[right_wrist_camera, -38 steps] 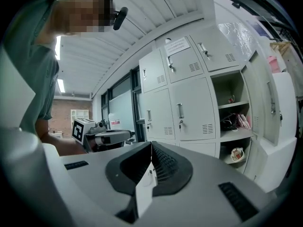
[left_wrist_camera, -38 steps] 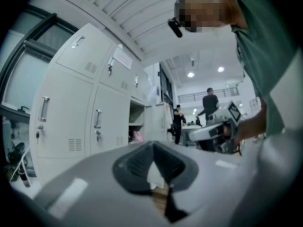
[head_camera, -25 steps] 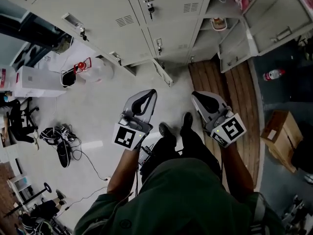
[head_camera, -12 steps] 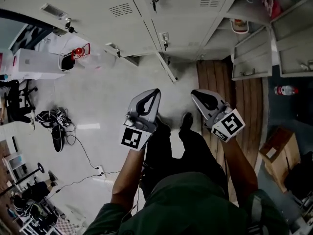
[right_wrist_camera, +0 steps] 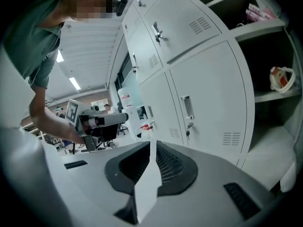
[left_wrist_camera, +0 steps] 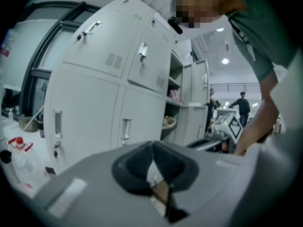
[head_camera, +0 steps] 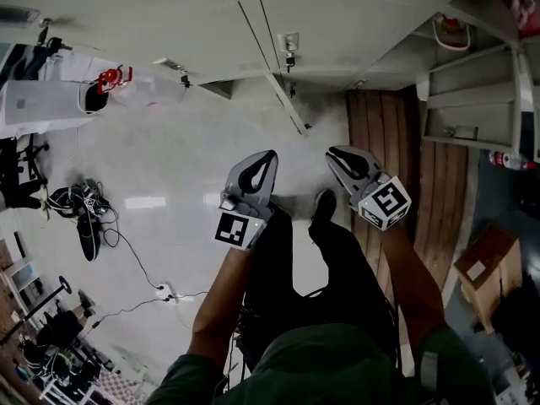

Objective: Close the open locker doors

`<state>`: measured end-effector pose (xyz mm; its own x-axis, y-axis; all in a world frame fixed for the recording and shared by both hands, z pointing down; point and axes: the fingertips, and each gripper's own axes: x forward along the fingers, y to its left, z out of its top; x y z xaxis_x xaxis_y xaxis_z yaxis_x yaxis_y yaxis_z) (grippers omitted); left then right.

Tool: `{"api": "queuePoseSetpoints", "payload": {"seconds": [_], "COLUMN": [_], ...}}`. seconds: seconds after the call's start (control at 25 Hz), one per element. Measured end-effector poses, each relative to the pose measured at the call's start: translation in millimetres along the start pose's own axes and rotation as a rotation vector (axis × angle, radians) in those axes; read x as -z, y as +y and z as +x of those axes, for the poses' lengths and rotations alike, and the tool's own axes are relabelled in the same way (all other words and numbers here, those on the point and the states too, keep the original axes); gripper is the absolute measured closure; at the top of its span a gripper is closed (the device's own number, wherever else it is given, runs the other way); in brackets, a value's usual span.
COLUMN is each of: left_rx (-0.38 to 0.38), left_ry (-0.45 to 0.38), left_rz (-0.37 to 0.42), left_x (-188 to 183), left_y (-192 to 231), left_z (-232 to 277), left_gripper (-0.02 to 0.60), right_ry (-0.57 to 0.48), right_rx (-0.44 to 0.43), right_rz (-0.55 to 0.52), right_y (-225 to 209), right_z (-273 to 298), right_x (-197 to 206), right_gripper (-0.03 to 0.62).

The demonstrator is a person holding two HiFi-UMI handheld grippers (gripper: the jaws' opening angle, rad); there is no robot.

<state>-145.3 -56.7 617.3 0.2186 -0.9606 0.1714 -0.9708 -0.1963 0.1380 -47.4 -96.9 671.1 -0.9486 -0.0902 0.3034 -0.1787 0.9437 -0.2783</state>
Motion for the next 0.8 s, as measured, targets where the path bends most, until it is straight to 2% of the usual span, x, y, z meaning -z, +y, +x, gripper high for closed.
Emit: {"api": "queuePoseSetpoints", "payload": {"seconds": [0.2, 0.4, 0.64, 0.8], "left_rx": [0.029, 0.037, 0.049, 0.049], "left_ry": [0.056, 0.11, 0.155, 0.176], "left_rz": [-0.014, -0.021, -0.035, -0.041], "left_x": [66, 122, 173, 194], "left_y": [12, 21, 30, 38], "left_z": [18, 29, 36, 36], "left_gripper": [0.545, 0.517, 0.515, 0.515], "right_ry": [0.096, 0.202, 0.32, 0.397], "right_rx": [-0.008, -0.022, -0.027, -0.049], "right_rz": [-0.017, -0.027, -0.04, -0.073], "right_y": [-28, -49, -76, -85], "right_z": [36, 68, 95, 110], "right_x": [75, 140, 205, 234], "right_gripper": [0.581, 0.532, 0.53, 0.53]}}
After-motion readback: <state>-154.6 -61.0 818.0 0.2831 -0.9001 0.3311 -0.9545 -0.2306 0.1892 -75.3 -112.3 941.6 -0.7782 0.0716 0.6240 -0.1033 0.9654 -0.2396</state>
